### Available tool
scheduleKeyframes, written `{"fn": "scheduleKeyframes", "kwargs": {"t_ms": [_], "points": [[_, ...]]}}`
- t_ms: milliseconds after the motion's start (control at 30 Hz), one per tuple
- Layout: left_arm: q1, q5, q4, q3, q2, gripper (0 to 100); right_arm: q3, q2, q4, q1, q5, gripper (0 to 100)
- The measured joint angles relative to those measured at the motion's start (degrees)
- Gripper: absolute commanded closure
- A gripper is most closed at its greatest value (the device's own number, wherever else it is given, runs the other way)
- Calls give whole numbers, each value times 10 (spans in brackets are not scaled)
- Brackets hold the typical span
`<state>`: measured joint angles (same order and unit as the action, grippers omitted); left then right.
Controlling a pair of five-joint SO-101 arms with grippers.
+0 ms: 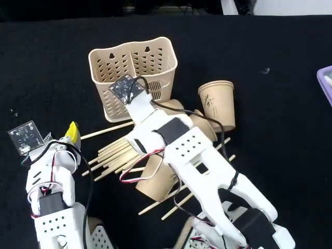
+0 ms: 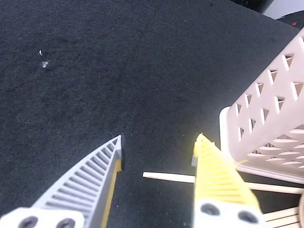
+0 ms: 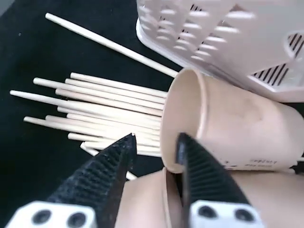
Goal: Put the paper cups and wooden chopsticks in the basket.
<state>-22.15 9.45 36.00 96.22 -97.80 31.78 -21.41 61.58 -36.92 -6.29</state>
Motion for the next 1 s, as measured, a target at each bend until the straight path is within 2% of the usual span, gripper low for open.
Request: {"fn": "scheduleKeyframes", "kwargs": {"t_ms": [133,300,633,1000], "points": [[0,0,0,0,0,762,-45,-30,47,0,0,805],[0,0,0,0,0,762,-47,-42,55,4,-32,801],[0,0,0,0,0,762,-7,-4,-53,6,-53,800],[0,0,0,0,0,762,-4,35,-65,84,-133,800]]}}
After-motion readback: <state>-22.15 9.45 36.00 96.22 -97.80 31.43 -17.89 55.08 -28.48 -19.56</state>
